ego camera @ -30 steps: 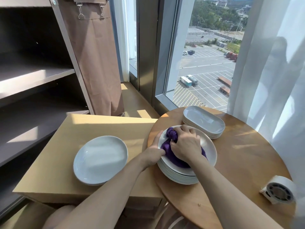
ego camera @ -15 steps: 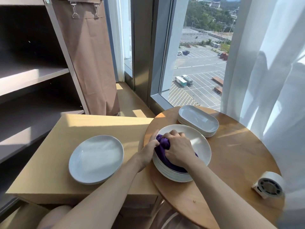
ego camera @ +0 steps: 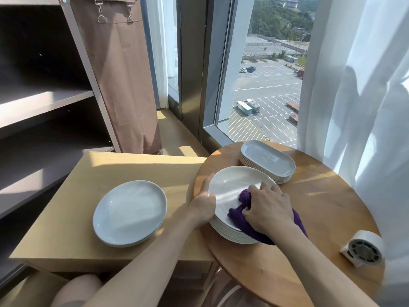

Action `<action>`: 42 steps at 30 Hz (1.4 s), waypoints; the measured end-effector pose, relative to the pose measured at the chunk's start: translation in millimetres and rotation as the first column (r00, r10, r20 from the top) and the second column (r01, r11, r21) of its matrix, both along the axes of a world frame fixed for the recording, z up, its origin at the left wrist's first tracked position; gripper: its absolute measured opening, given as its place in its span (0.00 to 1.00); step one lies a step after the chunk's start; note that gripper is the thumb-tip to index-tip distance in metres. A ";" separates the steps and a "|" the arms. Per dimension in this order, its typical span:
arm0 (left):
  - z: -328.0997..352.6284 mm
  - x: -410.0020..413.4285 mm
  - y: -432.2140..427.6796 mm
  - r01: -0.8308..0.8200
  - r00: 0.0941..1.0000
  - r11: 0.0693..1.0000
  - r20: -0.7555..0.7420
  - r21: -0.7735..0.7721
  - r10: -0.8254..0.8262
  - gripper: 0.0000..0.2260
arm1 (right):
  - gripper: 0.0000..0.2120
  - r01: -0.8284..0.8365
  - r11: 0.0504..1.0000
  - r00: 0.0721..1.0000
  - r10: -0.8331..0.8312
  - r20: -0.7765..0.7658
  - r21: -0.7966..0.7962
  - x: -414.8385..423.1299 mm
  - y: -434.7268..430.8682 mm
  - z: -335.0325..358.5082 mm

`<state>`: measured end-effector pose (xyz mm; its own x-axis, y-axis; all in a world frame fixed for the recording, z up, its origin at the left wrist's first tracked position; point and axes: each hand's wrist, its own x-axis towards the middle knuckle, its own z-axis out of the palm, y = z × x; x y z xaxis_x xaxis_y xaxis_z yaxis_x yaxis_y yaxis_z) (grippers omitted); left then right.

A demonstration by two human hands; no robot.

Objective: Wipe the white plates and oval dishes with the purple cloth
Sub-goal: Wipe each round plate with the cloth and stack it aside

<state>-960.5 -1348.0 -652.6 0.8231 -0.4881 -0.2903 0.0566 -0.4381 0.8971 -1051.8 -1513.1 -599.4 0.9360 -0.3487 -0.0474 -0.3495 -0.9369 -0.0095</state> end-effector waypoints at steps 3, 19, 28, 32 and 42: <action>-4.8 0.3 -0.5 -0.006 1.000 1.000 0.023 0.007 0.006 0.26 | 0.14 0.075 0.995 0.997 -0.073 0.022 -0.065 5.6 -11.4 -2.2; -11.2 2.9 4.9 0.088 0.974 0.995 0.205 0.046 -0.096 0.23 | 0.22 -0.021 1.000 0.960 0.024 0.279 -0.016 65.0 36.0 -26.0; -11.8 9.1 0.3 -0.008 1.000 0.999 0.002 -0.053 0.008 0.26 | 0.18 -0.229 0.950 0.964 0.193 0.181 0.211 53.7 35.2 -20.5; -8.3 4.3 5.2 0.030 1.000 0.998 0.010 -0.063 -0.030 0.27 | 0.18 -0.260 0.918 0.964 0.230 0.131 0.299 45.6 33.0 -14.0; -15.6 4.1 4.8 0.048 0.999 0.995 0.001 -0.092 -0.049 0.21 | 0.16 -0.308 0.886 0.941 0.337 -0.026 0.346 21.0 26.0 11.3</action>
